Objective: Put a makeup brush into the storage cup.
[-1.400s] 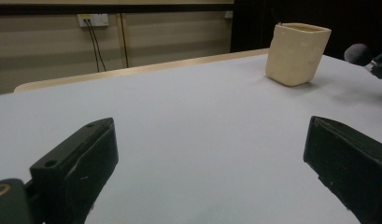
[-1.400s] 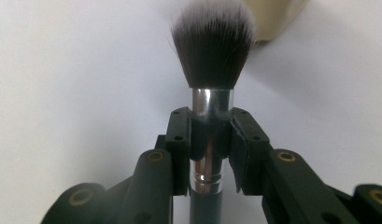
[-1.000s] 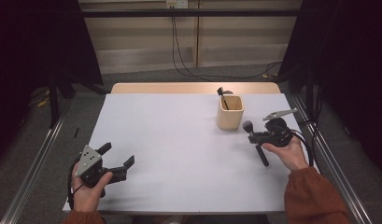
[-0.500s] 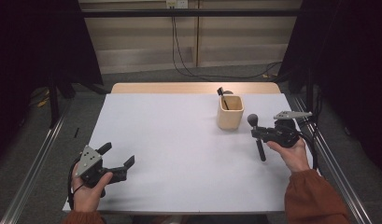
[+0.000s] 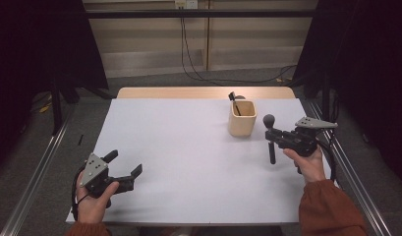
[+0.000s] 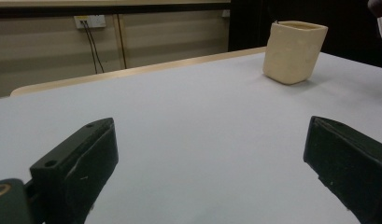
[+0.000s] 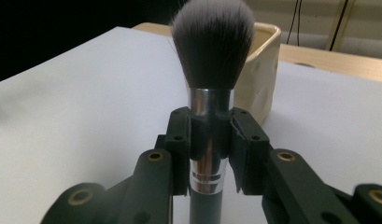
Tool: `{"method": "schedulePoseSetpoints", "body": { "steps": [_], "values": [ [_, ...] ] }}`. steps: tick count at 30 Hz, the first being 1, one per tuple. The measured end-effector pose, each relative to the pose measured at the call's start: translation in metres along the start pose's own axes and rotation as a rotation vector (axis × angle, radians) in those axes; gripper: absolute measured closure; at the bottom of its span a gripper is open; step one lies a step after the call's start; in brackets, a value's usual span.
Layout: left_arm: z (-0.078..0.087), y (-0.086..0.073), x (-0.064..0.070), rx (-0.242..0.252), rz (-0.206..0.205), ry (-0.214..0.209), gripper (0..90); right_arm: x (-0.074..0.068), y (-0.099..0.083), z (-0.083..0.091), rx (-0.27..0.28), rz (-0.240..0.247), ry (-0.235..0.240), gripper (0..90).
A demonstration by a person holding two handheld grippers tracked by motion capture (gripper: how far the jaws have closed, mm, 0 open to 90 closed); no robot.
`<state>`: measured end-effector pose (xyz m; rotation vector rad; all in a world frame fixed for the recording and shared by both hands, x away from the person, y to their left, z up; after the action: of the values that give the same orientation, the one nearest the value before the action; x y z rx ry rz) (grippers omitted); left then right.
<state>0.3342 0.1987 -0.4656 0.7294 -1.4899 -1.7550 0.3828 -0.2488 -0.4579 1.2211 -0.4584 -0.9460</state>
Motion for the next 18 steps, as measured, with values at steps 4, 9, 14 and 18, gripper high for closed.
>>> {"method": "schedulePoseSetpoints", "body": {
  "steps": [4, 9, 14, 18],
  "values": [
    [0.0, 0.0, 0.0, 0.002, 0.001, -0.001, 3.1, -0.002, 0.005, 0.0, 0.044, 0.017, 0.001, 71.3],
    [0.0, 0.001, 0.0, 0.007, 0.009, 0.004, 3.1, -0.006, 0.01, 0.0, 0.069, 0.018, 0.019, 71.3],
    [-0.001, 0.001, 0.001, 0.006, 0.006, -0.003, 3.1, -0.009, 0.015, 0.0, 0.084, 0.018, 0.026, 71.4],
    [-0.002, 0.002, 0.001, 0.012, 0.009, -0.005, 3.1, -0.01, 0.025, 0.002, 0.113, 0.023, -0.001, 71.4]
  ]
}}
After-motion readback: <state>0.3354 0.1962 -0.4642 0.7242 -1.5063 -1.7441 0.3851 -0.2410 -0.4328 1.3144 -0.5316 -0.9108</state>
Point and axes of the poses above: each handheld gripper's, and its own axes: z roughly backward along the jaws, y roughly out of its top, x roughly to its right, the point moved 10 cm from there along -z, roughly forward along the jaws, and after that the axes turned 6 degrees about x, right-handed, at the moved point
